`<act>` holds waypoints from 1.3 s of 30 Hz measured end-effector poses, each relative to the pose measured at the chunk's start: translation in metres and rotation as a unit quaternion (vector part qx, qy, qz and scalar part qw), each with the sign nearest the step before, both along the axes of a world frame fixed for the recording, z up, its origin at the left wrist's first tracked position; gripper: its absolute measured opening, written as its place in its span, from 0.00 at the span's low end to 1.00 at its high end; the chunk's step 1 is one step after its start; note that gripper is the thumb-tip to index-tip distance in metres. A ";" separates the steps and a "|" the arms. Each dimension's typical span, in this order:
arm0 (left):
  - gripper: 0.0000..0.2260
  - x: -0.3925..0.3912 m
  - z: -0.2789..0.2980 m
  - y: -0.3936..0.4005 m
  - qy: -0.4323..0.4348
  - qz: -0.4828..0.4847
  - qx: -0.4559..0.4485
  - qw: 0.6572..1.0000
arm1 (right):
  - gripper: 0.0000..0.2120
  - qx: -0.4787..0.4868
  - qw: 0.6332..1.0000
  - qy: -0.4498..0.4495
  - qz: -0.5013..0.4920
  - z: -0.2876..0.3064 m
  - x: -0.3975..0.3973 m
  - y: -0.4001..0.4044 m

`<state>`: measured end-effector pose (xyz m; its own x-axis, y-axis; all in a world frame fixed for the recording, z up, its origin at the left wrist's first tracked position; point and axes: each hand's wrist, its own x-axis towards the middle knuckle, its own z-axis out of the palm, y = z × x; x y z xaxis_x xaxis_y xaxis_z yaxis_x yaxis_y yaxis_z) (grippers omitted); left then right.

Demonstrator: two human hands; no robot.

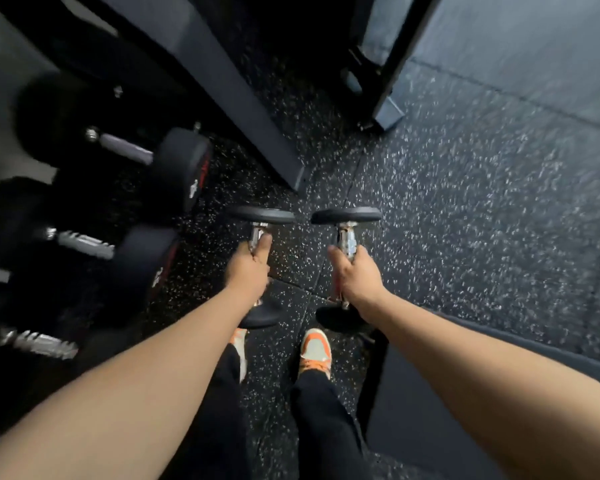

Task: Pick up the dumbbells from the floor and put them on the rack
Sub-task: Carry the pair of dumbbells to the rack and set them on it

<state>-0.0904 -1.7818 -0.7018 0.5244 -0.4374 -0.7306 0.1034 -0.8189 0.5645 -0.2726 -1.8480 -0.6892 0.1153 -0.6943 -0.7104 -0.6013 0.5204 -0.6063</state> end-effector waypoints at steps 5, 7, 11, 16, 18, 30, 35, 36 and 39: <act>0.22 0.011 0.093 0.047 -0.017 0.096 -0.055 0.994 | 0.15 -0.020 0.997 -0.043 0.063 0.097 0.019 0.002; 0.23 0.019 0.124 0.072 -0.025 0.139 -0.076 0.987 | 0.16 -0.030 0.993 -0.038 0.109 0.130 0.035 0.008; 0.26 0.035 0.174 0.126 -0.041 0.228 -0.114 0.966 | 0.15 -0.052 0.980 -0.054 0.185 0.181 0.077 0.031; 0.25 0.051 0.226 0.222 -0.077 0.325 -0.145 0.931 | 0.16 -0.082 0.942 -0.066 0.320 0.233 0.144 0.103; 0.23 0.055 0.243 0.264 -0.089 0.360 -0.157 0.916 | 0.16 -0.089 0.925 -0.084 0.360 0.249 0.167 0.139; 0.19 0.006 0.336 0.618 -0.131 0.631 -0.226 0.730 | 0.20 -0.057 0.776 -0.145 0.611 0.335 0.223 0.468; 0.19 -0.043 0.360 0.757 -0.166 0.691 -0.215 0.670 | 0.17 -0.035 0.722 -0.173 0.669 0.360 0.215 0.602; 0.19 -0.051 0.365 0.782 -0.172 0.705 -0.210 0.655 | 0.16 -0.023 0.715 -0.182 0.674 0.364 0.215 0.628; 0.20 -0.074 0.378 0.845 -0.188 0.740 -0.197 0.615 | 0.15 -0.007 0.691 -0.197 0.695 0.378 0.216 0.697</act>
<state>-0.1644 -0.9373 -0.3240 0.6610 0.6173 -0.4267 0.3727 0.2234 0.9006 -0.0564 -1.1508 -0.3117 0.8607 0.2761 -0.4277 -0.3007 -0.4022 -0.8648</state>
